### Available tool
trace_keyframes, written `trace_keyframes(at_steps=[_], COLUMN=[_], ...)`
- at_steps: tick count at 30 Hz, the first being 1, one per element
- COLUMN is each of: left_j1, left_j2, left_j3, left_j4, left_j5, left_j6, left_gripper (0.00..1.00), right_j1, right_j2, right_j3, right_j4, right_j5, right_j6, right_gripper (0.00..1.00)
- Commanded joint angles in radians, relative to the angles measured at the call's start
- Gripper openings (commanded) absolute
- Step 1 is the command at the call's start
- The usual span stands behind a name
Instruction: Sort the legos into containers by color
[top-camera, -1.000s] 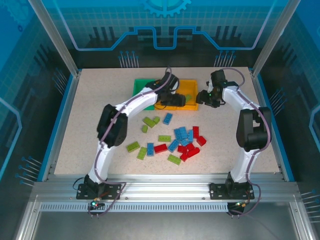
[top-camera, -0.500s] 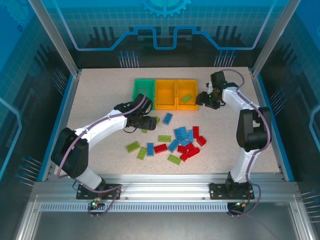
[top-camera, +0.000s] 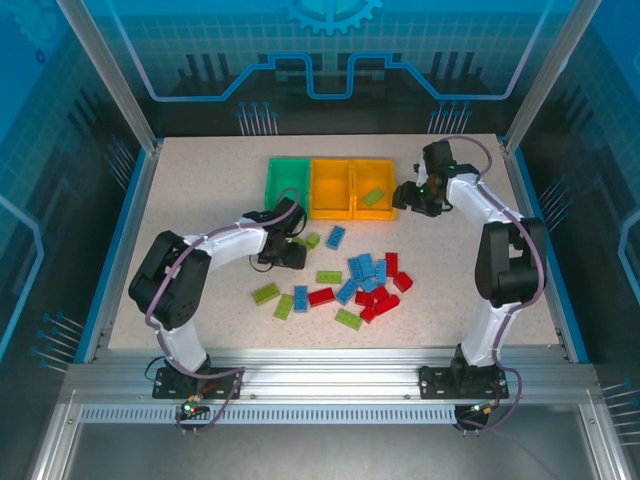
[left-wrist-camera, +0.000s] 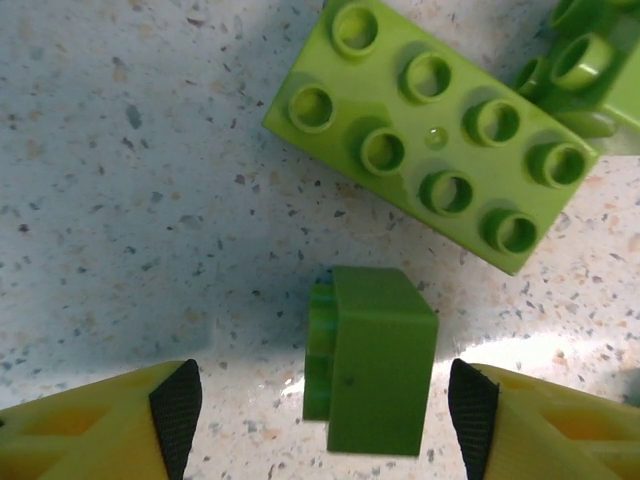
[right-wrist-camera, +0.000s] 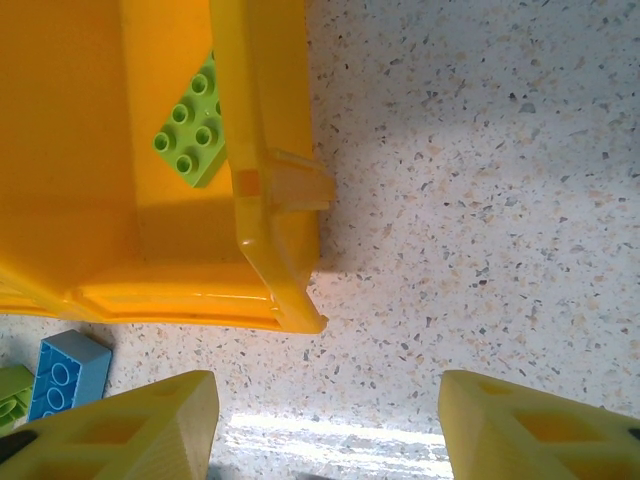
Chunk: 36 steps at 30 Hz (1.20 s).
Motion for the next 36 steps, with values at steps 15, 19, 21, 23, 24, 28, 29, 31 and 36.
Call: trace_keyframes(at_steps=[15,19,21,23,24,28,29,31,36], left_j1=[0.018,0.016,0.016,0.015,0.014,-0.006,-0.014,-0.025,-0.051], left_j2=[0.049,0.006,-0.038,-0.073,-0.083,-0.015,0.018,0.088,0.312], left_j3=[0.059,0.068,0.082,0.111,0.138,0.335,0.4,0.525,0.851], left_j4=[0.015,-0.007,-0.022,-0.026,-0.021,-0.043,-0.053,-0.059,-0.098], left_j5=[0.023,0.026,0.025,0.038,0.052,0.115,0.125,0.161,0.257], left_j6=[-0.011,-0.022,-0.031,-0.039,-0.038,-0.004,0.006,0.017,0.017], left_gripper=[0.29,0.25,0.24,0.24,0.24,0.24,0.24,0.24,0.27], right_j1=[0.015,0.019,0.029,0.043,0.05,0.089,0.097,0.108,0.125], right_j2=[-0.091,-0.113,-0.135,-0.156,-0.167,-0.211,-0.225,-0.259,-0.368], right_j3=[-0.069,-0.083,-0.1,-0.122,-0.137,-0.194,-0.21,-0.25,-0.379], right_j4=[-0.04,-0.037,-0.035,-0.037,-0.035,-0.03,-0.026,-0.012,0.037], right_j5=[0.049,0.049,0.064,0.079,0.078,0.083,0.086,0.089,0.065], right_j6=[-0.026,-0.024,-0.029,-0.027,-0.022,-0.003,0.001,0.01,0.044], right_gripper=[0.62,0.63,0.63,0.63,0.63,0.63,0.64,0.64,0.65])
